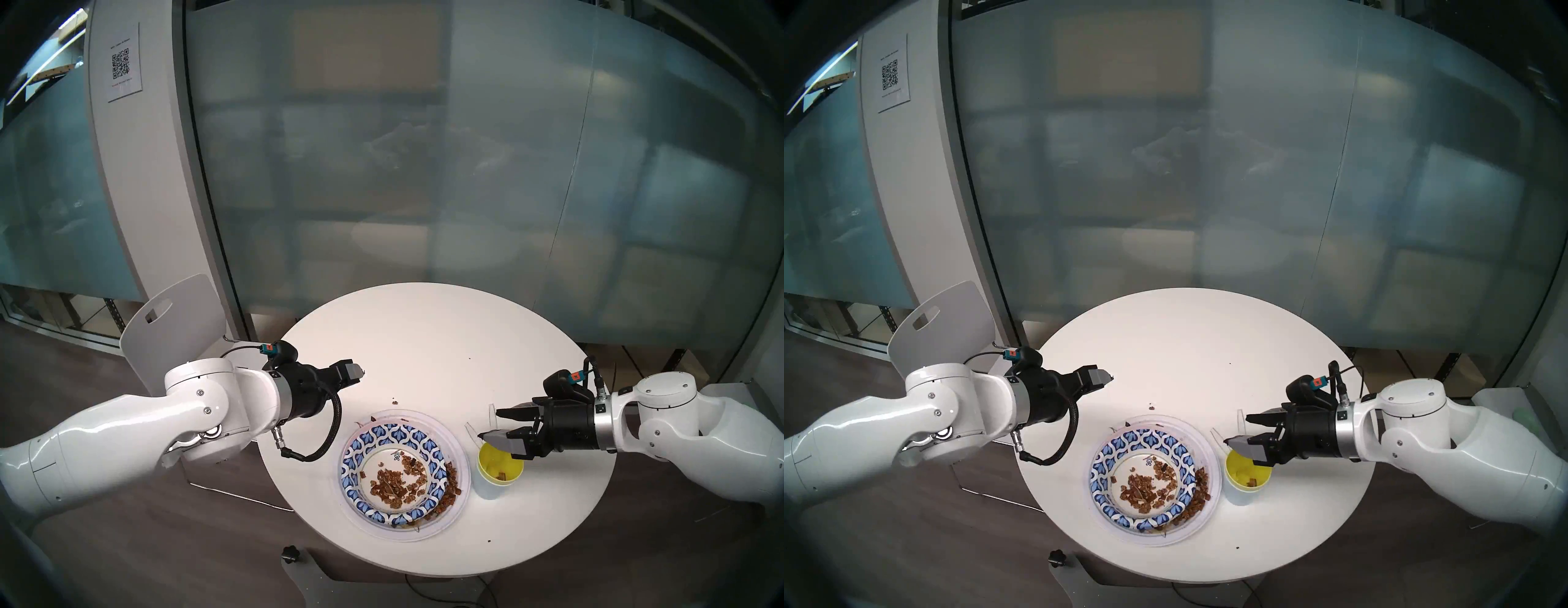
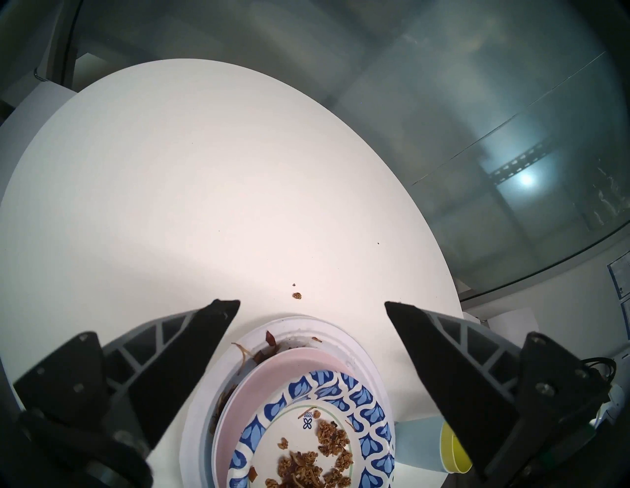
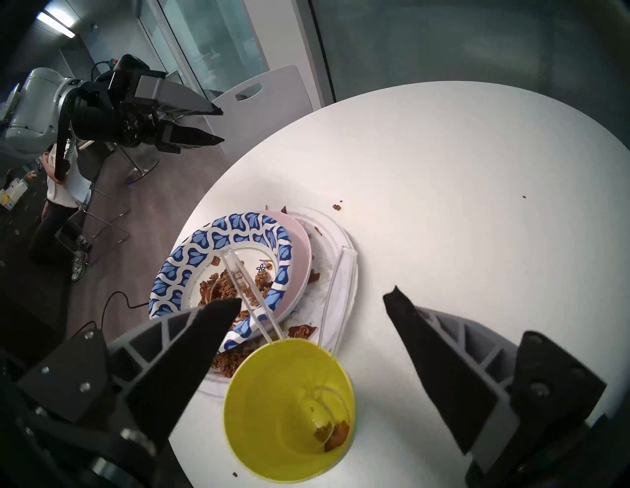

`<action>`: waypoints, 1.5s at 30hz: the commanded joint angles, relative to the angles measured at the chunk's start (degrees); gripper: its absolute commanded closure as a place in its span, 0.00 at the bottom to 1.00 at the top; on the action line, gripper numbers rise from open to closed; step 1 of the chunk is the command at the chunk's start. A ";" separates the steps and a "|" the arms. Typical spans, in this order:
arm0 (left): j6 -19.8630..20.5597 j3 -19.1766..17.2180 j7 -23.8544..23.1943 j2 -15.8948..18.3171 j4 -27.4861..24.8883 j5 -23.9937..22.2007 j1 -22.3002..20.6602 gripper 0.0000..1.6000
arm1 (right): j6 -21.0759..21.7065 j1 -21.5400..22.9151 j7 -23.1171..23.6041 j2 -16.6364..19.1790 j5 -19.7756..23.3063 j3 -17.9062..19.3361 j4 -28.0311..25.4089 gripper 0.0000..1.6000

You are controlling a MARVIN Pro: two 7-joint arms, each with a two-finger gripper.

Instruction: Stack the plates into one stack

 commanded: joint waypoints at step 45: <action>-1.17 0.34 1.09 -1.28 -0.31 -0.01 -0.87 0.00 | 5.53 -2.39 3.70 2.56 -4.48 3.92 3.17 0.22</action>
